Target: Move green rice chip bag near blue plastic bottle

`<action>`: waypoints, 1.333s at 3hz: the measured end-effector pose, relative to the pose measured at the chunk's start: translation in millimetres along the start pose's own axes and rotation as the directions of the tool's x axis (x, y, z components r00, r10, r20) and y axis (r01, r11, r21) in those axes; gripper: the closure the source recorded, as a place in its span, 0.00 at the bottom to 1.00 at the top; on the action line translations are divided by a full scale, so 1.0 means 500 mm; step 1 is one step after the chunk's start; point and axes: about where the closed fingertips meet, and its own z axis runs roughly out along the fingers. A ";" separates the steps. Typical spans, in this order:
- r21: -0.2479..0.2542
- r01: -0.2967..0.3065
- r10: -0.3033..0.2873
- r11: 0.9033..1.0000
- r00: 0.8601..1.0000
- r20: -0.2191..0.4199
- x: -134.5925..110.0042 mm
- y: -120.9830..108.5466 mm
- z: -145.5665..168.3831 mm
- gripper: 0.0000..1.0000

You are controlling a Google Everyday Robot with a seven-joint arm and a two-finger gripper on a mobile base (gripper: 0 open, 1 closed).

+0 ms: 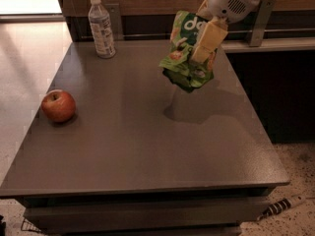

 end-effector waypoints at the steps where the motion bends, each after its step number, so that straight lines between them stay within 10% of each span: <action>1: 0.102 -0.003 -0.006 0.995 0.995 0.095 -0.030 -0.076 -0.038 1.00; 3: 0.274 -0.085 0.028 0.958 0.978 0.206 -0.052 -0.159 -0.045 1.00; 4: 0.275 -0.084 0.026 0.958 0.978 0.206 -0.053 -0.159 -0.045 1.00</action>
Offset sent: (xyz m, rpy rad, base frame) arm 0.0817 -0.0106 0.0313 0.2958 -0.3473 -0.2959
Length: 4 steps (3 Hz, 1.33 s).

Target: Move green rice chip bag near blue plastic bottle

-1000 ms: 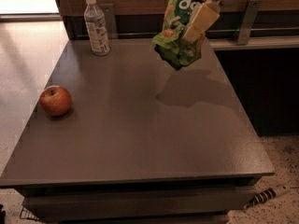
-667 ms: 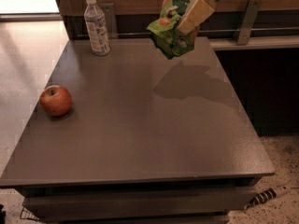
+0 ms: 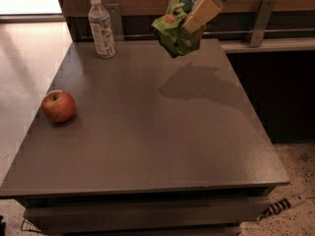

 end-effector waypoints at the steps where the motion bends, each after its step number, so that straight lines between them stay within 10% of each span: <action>1: 0.006 -0.016 0.016 1.000 1.000 -0.013 -0.003 -0.011 0.031 1.00; 3: 0.058 -0.138 0.137 0.989 0.990 0.020 -0.019 -0.056 0.193 1.00; 4: 0.007 -0.198 0.197 0.980 0.979 0.053 -0.031 -0.044 0.302 1.00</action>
Offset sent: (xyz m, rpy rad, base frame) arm 0.0949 0.0426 -0.0366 0.1293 -0.0174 -0.1613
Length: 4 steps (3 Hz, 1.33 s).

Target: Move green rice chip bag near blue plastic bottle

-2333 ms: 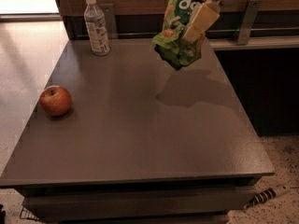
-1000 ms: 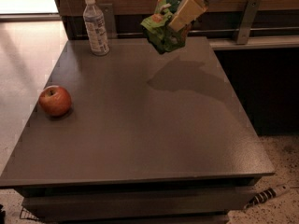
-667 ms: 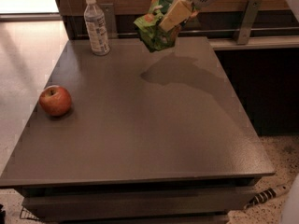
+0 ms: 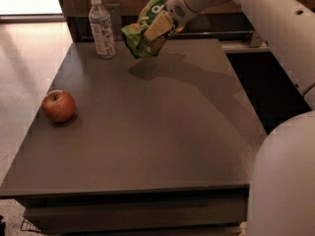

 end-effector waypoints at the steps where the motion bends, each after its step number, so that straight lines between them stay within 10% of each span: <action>1: -0.055 -0.034 0.034 0.998 0.999 0.010 0.004 0.020 0.071 0.98; 4: -0.067 -0.031 0.032 0.997 0.999 0.005 0.005 0.031 0.085 0.22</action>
Offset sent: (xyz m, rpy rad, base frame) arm 0.0100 0.0204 -0.0213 0.0308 0.0428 0.0204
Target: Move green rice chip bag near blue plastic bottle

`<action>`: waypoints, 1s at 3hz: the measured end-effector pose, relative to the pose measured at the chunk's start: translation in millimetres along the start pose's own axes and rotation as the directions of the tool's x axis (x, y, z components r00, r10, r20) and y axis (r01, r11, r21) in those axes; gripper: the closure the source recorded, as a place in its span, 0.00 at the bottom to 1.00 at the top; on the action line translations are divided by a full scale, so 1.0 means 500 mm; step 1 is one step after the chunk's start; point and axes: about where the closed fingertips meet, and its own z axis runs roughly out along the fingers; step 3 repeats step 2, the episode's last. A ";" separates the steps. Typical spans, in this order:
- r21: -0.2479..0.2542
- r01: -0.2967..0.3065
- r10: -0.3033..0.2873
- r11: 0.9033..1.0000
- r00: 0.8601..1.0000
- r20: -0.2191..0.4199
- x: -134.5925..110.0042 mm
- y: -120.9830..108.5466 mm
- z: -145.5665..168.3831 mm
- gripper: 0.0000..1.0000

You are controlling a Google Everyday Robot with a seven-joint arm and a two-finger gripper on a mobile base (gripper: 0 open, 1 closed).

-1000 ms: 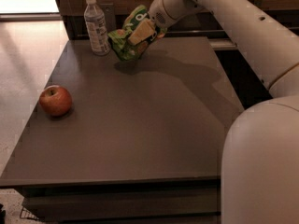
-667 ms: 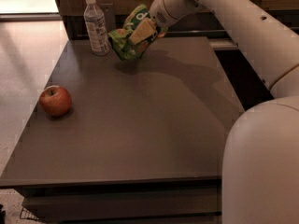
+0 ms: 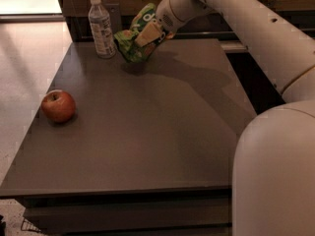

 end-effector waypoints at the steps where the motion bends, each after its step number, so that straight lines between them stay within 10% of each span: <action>1: -0.006 0.000 0.000 1.000 1.000 -0.002 0.001 0.004 0.008 0.00; 3: -0.007 0.000 0.000 1.000 1.000 -0.002 0.001 0.005 0.008 0.00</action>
Offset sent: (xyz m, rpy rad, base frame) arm 0.0002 0.0028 -0.0031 -0.0006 0.0044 0.0040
